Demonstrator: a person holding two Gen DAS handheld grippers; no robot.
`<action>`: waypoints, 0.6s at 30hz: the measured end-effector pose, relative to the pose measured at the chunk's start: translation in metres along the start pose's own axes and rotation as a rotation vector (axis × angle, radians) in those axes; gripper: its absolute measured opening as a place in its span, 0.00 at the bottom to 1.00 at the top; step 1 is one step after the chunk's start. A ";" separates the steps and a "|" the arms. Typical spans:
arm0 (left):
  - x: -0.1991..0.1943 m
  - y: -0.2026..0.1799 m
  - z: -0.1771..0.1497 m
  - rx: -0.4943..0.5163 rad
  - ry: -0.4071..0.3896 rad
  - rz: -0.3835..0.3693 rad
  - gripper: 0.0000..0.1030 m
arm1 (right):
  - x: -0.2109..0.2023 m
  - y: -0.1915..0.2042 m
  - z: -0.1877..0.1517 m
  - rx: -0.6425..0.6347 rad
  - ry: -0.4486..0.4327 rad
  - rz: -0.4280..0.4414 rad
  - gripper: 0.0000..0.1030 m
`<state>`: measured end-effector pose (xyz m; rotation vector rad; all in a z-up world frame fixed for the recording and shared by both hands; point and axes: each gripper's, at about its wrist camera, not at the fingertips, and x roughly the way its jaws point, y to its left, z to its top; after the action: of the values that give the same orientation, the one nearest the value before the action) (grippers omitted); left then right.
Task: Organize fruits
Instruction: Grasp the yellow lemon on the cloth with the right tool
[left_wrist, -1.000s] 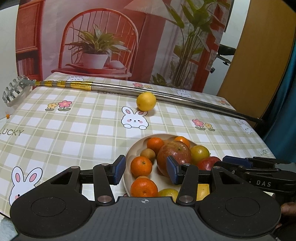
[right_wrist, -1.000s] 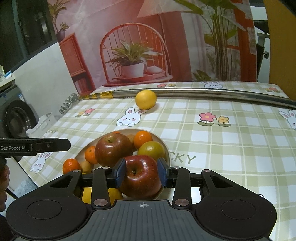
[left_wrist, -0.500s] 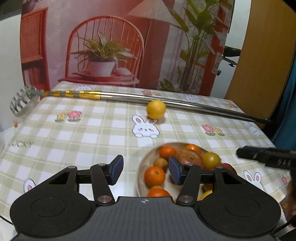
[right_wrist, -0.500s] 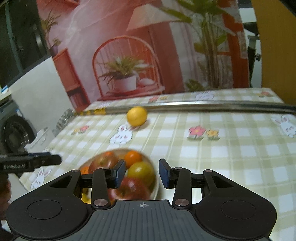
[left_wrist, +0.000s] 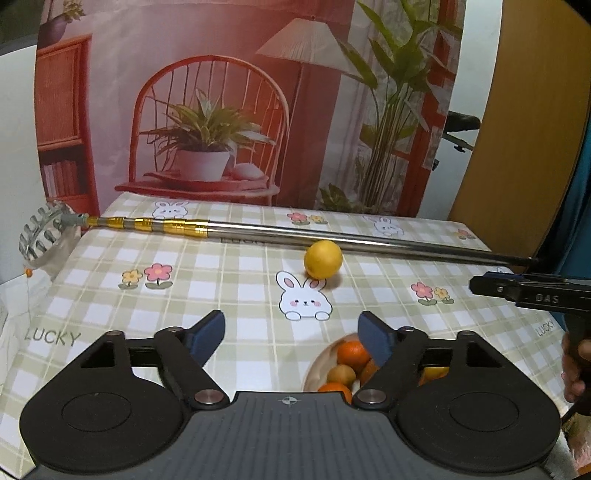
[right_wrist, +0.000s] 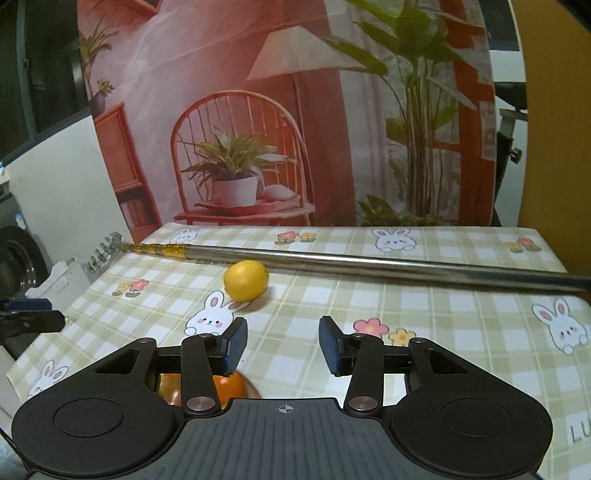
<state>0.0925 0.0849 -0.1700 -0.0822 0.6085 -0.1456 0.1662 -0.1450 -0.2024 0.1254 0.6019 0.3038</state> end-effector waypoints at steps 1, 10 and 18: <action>0.001 0.001 0.001 0.001 0.000 0.000 0.84 | 0.005 0.001 0.002 -0.005 0.003 0.001 0.41; 0.017 0.010 0.008 -0.017 0.007 0.046 0.89 | 0.045 0.016 0.022 -0.086 0.013 0.027 0.51; 0.030 0.026 0.017 -0.047 0.015 0.105 0.90 | 0.095 0.027 0.043 -0.119 0.035 0.071 0.71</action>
<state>0.1297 0.1062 -0.1761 -0.0950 0.6297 -0.0305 0.2581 -0.0909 -0.2127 0.0271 0.6137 0.4101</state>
